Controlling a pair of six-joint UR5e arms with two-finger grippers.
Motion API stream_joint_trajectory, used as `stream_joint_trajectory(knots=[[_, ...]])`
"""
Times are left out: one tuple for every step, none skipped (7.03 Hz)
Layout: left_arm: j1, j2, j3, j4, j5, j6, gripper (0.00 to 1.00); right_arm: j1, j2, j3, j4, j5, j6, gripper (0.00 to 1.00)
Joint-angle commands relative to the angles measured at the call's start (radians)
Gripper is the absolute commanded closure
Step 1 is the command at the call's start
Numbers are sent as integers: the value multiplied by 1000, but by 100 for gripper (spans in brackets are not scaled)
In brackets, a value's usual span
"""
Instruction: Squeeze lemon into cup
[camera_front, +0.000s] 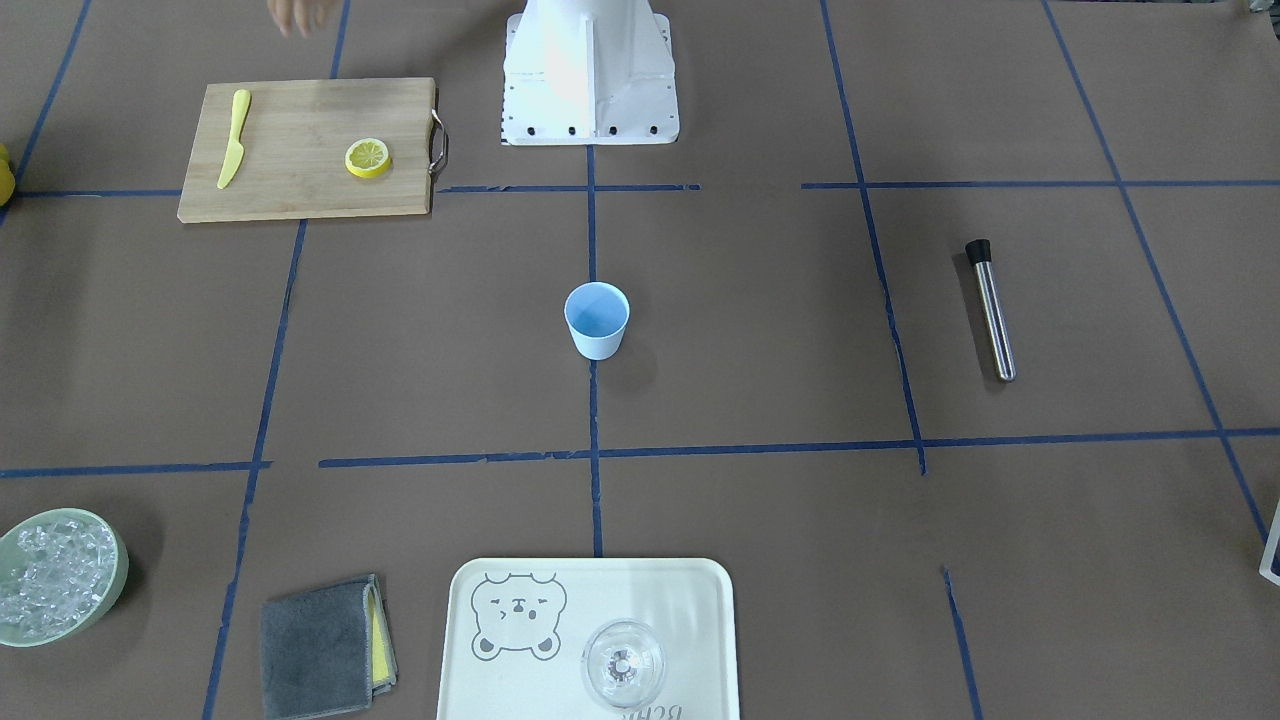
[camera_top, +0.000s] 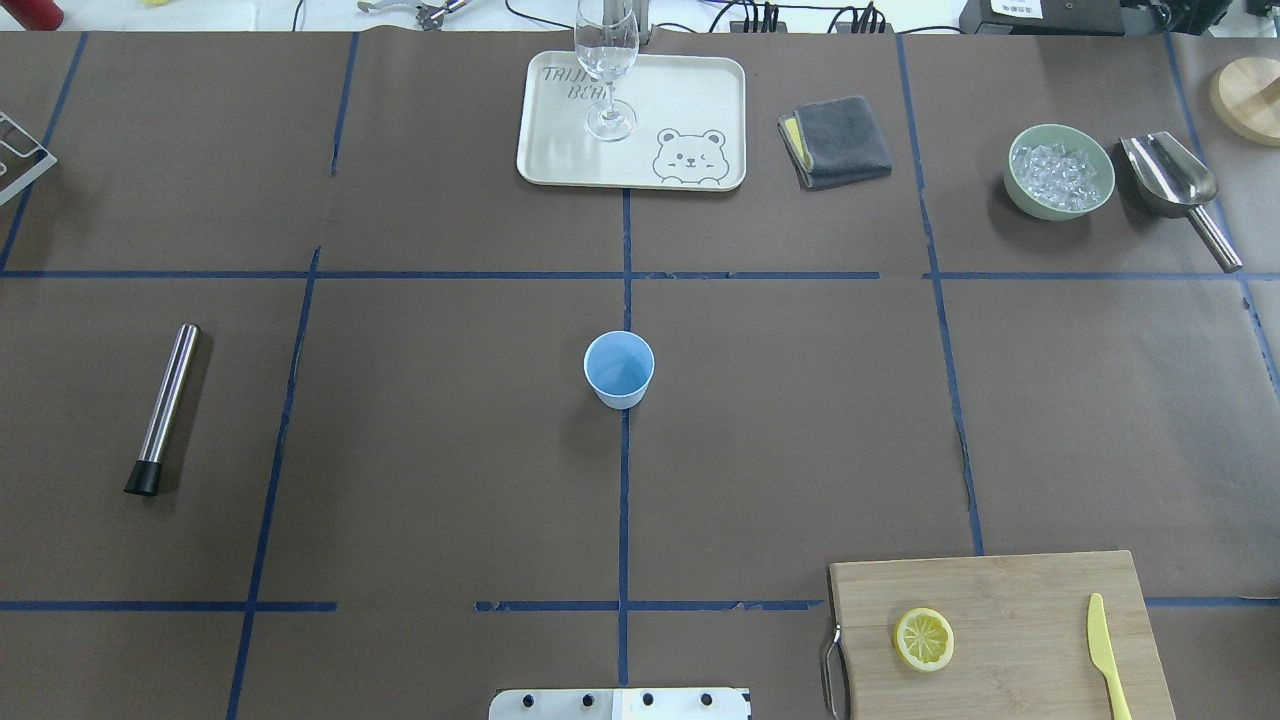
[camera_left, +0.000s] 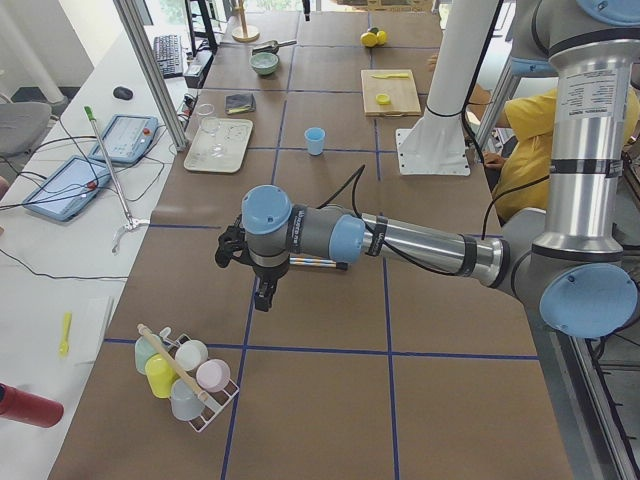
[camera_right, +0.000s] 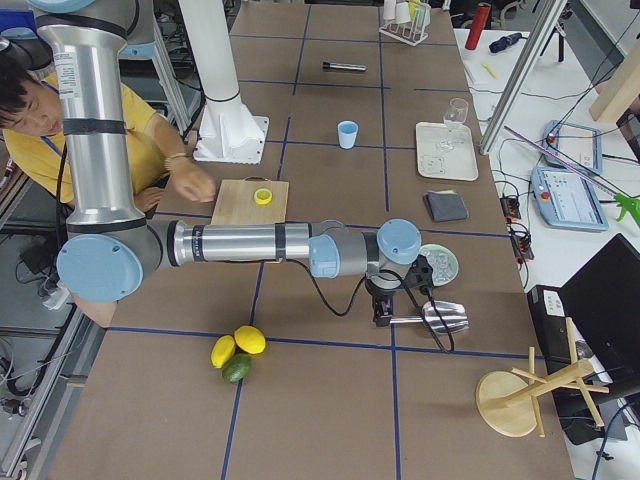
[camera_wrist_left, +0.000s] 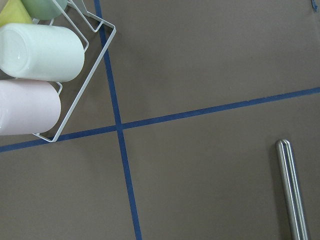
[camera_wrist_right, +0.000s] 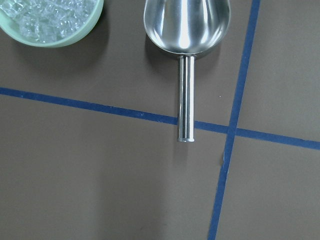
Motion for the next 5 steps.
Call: stream_joint_trajectory(knots=[[0, 1, -11, -2, -1, 1, 0, 0, 1, 3, 3, 0, 1, 0], [0, 1, -11, -2, -1, 3, 0, 0, 3, 17, 3, 0, 1, 0], [-2, 1, -14, -2, -1, 3, 0, -2, 1, 20, 3, 1, 1, 0], [0, 1, -15, -2, -1, 3, 0, -5, 0, 33, 8, 3, 3, 0], [0, 1, -15, -2, -1, 4, 0, -26, 0, 71, 17, 7, 4, 0]])
